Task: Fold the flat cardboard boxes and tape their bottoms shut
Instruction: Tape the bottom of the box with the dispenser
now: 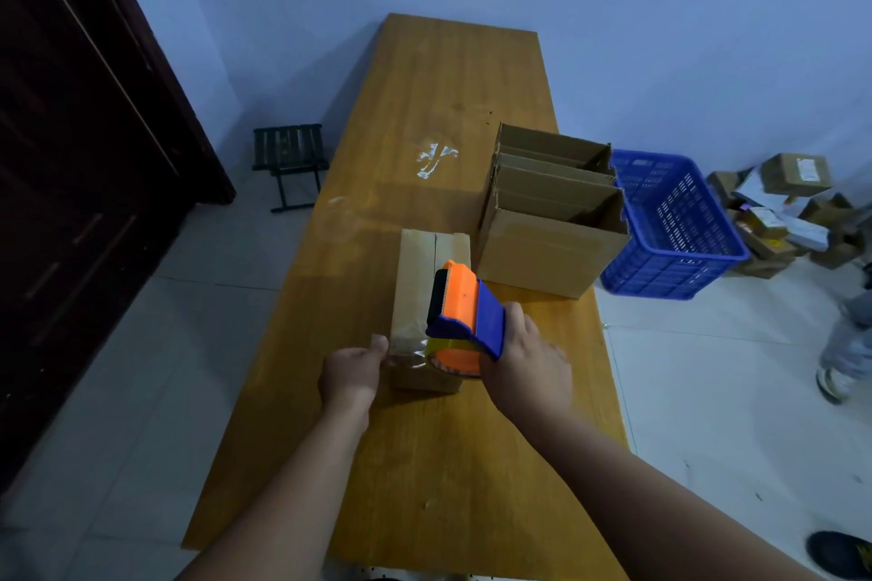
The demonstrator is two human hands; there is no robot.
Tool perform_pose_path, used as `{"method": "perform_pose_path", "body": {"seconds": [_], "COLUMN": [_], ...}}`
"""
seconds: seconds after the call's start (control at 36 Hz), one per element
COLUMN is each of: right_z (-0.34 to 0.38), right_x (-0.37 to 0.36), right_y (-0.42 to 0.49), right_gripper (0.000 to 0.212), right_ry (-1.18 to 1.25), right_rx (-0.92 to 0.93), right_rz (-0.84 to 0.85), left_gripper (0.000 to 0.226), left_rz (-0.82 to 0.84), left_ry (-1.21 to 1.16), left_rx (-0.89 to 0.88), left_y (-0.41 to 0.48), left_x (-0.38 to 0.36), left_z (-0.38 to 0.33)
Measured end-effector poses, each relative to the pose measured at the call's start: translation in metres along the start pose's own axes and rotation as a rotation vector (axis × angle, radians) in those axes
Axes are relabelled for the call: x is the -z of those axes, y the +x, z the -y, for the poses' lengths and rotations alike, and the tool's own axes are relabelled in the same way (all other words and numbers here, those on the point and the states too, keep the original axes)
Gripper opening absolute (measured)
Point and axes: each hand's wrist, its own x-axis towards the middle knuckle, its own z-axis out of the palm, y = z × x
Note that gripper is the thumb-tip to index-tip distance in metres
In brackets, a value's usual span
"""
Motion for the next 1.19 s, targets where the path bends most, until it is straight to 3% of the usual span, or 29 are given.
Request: {"method": "perform_pose_path", "body": {"seconds": [0.14, 0.28, 0.42, 0.53, 0.61, 0.69, 0.78, 0.86, 1.0, 1.08, 1.19], "right_z": [-0.001, -0.002, -0.001, 0.0, 0.002, 0.003, 0.002, 0.002, 0.001, -0.001, -0.003], "right_x": [0.0, 0.001, 0.0, 0.0, 0.0, 0.001, 0.001, 0.002, 0.0, 0.0, -0.002], "right_y": [0.0, 0.003, 0.004, 0.005, 0.006, 0.006, 0.006, 0.006, 0.006, 0.005, 0.007], "right_gripper": [0.035, 0.036, 0.04, 0.039, 0.039, 0.039, 0.039, 0.039, 0.036, 0.034, 0.035], "right_ry": [0.021, 0.028, 0.028, 0.027, 0.036, 0.029, 0.029, 0.042, 0.033, 0.041, 0.064], "right_rx": [-0.002, -0.003, -0.022, -0.037, -0.048, -0.052, -0.059, -0.061, -0.048, -0.051, -0.018], "right_rz": [0.011, 0.02, 0.039, 0.034, 0.037, 0.03, 0.034, 0.037, 0.025, 0.031, 0.04], "left_gripper": [0.03, 0.02, 0.025, 0.049, 0.035, 0.018, 0.027, 0.039, 0.049, 0.043, 0.03], "left_rz": [0.13, 0.26, 0.255, 0.289, 0.206, 0.008, -0.146, -0.065, -0.004, -0.088, -0.137], "left_ry": [-0.053, -0.311, -0.316, -0.192, 0.007, 0.132, 0.099, 0.129, 0.189, 0.318, 0.298], "left_rx": [0.165, 0.403, 0.414, 0.416, 0.34, 0.116, -0.175, -0.365, -0.404, -0.429, -0.456], "left_y": [0.007, 0.009, 0.012, 0.008, 0.007, 0.013, 0.001, -0.012, -0.018, -0.012, 0.003], "left_x": [0.004, 0.004, 0.003, -0.002, -0.006, -0.008, -0.002, -0.005, -0.01, -0.002, 0.003], "left_z": [-0.003, -0.005, -0.004, -0.001, 0.004, 0.016, 0.015, 0.02, 0.032, 0.03, 0.002]}}
